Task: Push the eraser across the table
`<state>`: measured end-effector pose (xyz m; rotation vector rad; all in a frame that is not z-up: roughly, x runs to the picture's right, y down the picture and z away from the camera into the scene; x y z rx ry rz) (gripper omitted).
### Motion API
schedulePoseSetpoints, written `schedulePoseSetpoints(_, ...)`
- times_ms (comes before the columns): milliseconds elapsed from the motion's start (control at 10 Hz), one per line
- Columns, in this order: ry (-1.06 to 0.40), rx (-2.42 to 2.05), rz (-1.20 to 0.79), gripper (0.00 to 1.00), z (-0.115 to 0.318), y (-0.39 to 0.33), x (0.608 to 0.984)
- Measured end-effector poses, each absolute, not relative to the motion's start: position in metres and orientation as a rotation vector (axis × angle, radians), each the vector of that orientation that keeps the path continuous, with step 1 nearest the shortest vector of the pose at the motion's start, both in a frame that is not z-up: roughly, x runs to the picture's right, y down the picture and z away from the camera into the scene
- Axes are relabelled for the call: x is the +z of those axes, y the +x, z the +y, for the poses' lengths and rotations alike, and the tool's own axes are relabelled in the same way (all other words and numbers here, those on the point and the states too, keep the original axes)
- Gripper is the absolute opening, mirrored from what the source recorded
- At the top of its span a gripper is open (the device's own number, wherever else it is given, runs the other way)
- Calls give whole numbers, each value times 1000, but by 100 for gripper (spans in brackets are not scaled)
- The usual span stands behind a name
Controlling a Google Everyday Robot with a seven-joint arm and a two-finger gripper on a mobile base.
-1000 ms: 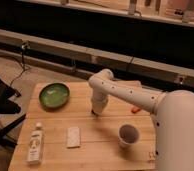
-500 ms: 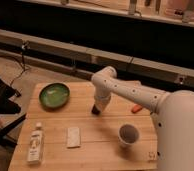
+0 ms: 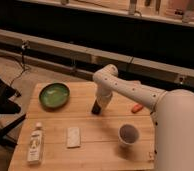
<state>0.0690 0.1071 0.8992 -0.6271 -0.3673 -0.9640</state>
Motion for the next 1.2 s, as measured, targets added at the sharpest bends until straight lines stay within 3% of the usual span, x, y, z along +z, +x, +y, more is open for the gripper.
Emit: schedulePoseSetpoints(1200,-663,-974,-383,0,115,59,925)
